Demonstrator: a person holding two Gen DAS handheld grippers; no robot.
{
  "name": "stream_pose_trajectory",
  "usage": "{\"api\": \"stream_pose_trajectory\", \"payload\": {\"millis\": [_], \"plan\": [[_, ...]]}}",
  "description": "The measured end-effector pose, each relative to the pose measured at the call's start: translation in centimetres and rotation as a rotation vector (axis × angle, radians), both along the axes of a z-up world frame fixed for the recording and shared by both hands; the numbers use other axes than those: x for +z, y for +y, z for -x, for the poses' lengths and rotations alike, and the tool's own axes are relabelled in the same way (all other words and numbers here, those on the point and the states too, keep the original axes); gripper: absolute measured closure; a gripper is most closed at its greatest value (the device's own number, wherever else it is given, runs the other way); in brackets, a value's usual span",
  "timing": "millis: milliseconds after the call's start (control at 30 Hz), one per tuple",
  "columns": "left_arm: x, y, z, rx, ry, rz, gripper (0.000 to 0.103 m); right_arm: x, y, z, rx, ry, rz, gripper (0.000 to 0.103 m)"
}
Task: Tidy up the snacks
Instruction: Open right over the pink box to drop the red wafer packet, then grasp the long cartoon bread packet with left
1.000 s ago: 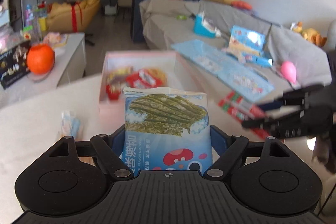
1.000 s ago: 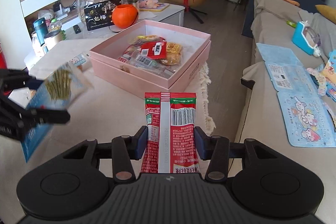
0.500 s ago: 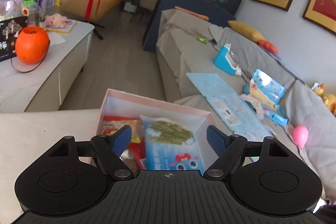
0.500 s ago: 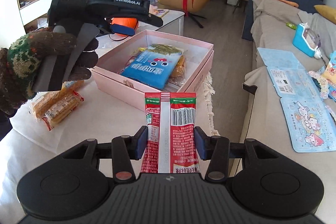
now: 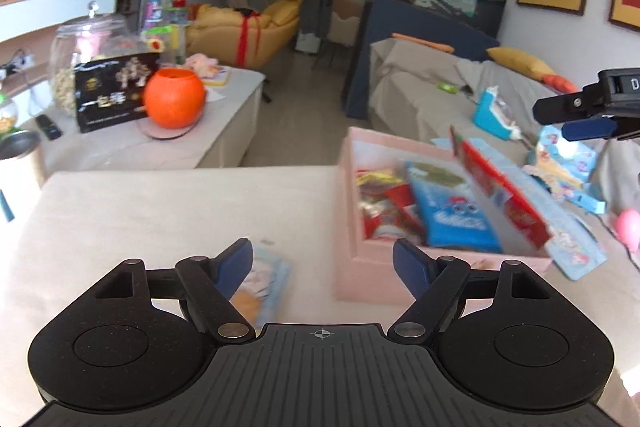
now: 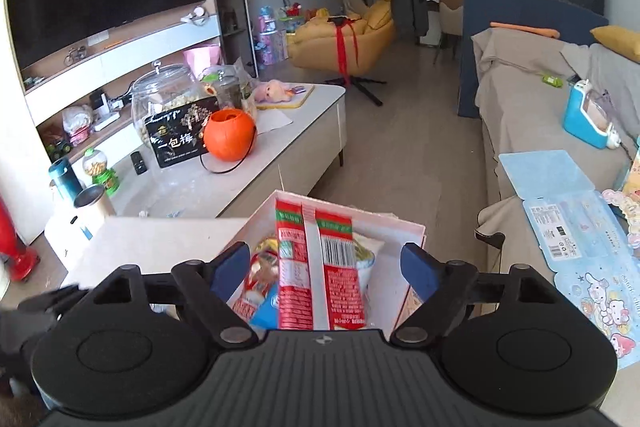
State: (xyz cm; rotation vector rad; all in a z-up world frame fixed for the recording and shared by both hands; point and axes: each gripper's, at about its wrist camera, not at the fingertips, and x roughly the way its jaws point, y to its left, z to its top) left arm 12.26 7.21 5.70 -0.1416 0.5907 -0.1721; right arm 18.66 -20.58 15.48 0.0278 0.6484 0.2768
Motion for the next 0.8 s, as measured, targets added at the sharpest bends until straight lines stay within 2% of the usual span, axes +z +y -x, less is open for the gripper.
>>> {"api": "stream_pose_trajectory", "payload": {"millis": [133, 233, 300, 367, 467, 633, 733, 800], "plan": [[-1.7, 2.5, 2.6, 0.010, 0.045, -0.059, 0.023, -1.7, 1.4, 0.5, 0.043, 0.046, -0.036, 0.020], [-3.0, 3.9, 4.1, 0.047, 0.036, -0.056, 0.039, -4.3, 3.8, 2.4, 0.098, 0.068, 0.006, 0.020], [-3.4, 4.8, 4.5, 0.076, 0.022, -0.027, 0.050, -6.1, 6.0, 3.8, 0.154, 0.090, 0.030, 0.020], [-3.7, 5.7, 4.9, 0.087, 0.010, 0.009, 0.050, -7.9, 8.5, 4.9, 0.215, 0.132, 0.026, 0.020], [-3.6, 6.4, 5.2, 0.104, -0.012, 0.005, 0.050, -10.2, 12.0, 5.8, 0.275, 0.192, 0.007, 0.020], [-4.0, 7.6, 5.7, 0.131, -0.018, 0.034, 0.052, -13.0, 16.2, 4.9, 0.265, 0.243, 0.012, 0.020], [-4.1, 7.4, 5.8, 0.139, -0.018, 0.009, 0.052, -13.7, 16.6, 4.6, 0.271, 0.255, 0.005, 0.027], [-4.1, 7.2, 5.8, 0.135, -0.019, -0.002, 0.052, -13.6, 15.8, 4.9, 0.283, 0.267, -0.028, 0.040]]}}
